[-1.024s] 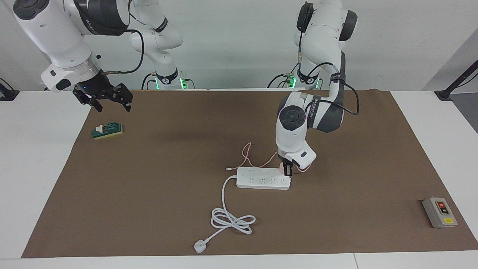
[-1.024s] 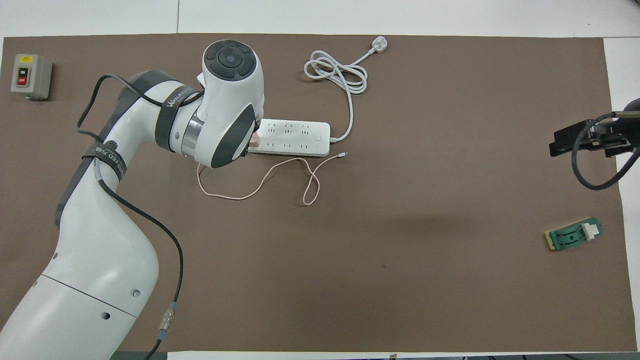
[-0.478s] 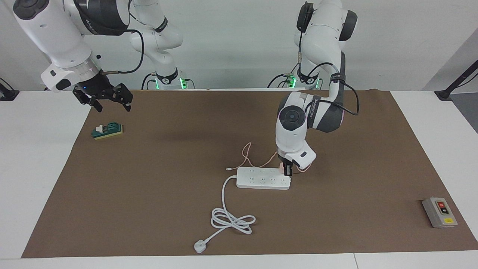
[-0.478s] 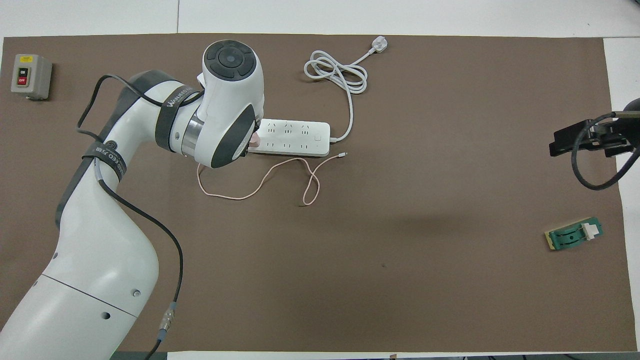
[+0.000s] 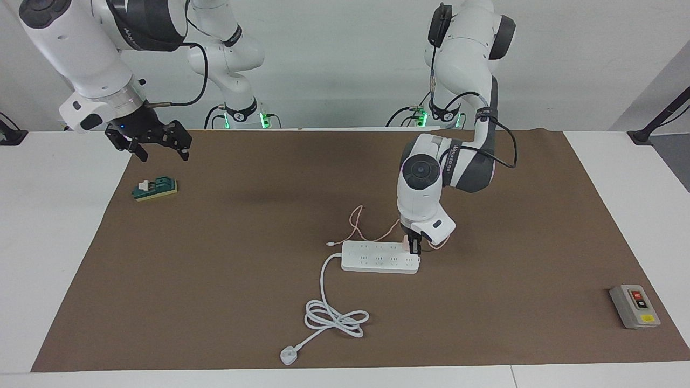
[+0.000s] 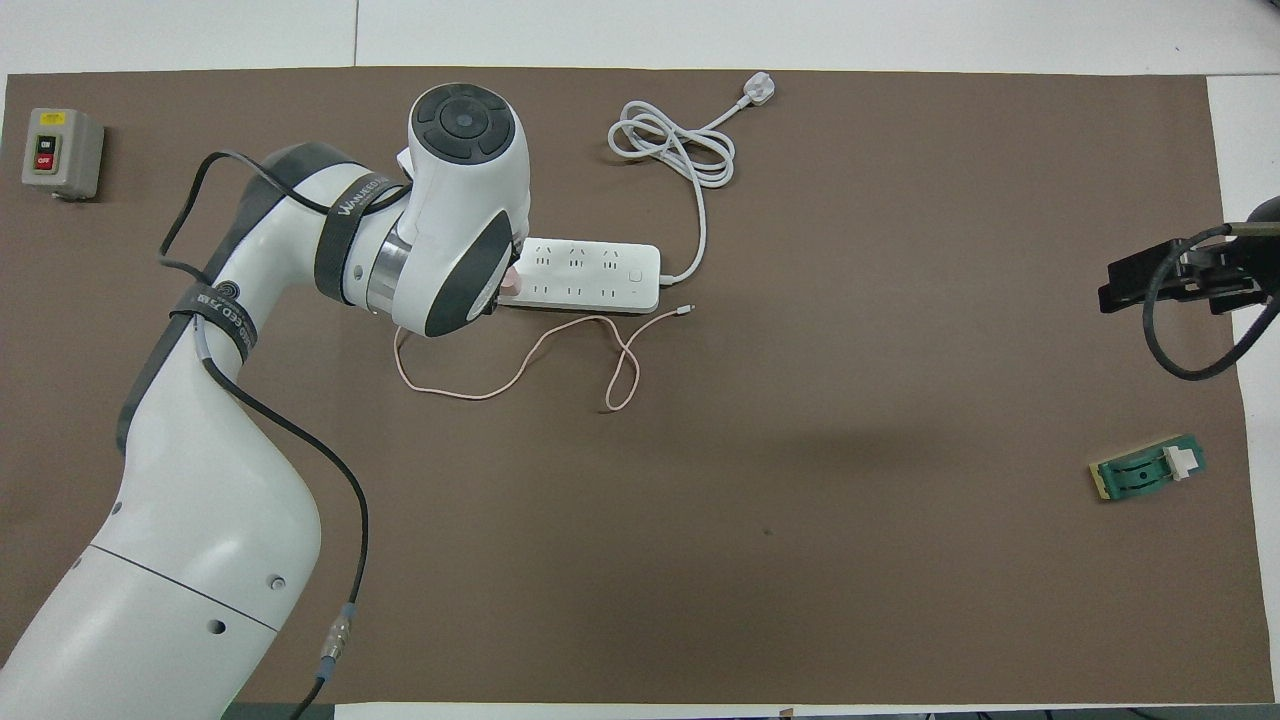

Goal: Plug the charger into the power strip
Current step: 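Push the charger prongs into the strip socket with the left gripper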

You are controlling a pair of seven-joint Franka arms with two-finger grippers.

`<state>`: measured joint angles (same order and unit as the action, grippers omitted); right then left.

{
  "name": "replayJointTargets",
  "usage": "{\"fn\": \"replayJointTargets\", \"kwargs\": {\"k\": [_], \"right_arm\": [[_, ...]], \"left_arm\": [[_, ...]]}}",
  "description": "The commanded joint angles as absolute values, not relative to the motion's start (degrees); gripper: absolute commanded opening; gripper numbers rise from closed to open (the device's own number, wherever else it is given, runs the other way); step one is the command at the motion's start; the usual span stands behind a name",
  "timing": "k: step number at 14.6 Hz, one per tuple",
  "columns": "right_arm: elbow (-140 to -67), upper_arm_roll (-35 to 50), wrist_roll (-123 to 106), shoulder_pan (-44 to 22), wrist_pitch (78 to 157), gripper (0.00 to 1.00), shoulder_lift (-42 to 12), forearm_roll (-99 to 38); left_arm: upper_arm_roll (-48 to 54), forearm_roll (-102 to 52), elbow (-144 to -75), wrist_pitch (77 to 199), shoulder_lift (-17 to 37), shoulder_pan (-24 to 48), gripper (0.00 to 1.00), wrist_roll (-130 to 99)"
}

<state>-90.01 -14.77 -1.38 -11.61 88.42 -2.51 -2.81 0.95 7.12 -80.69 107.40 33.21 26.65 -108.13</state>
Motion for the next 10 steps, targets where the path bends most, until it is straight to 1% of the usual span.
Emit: {"fn": "replayJointTargets", "kwargs": {"k": [1, 10], "right_arm": [[-90.44, -14.41, -0.53, -11.25, 87.71, 1.0, -1.67, -2.2], [-90.44, -14.33, -0.53, -11.25, 87.71, 1.0, -1.67, -2.2]], "left_arm": [[0.62, 7.82, -81.65, 108.63, 33.22, 27.59, 0.0, -108.9], [0.53, 7.91, -83.85, 112.67, 33.4, 27.6, 0.0, -108.81]]}}
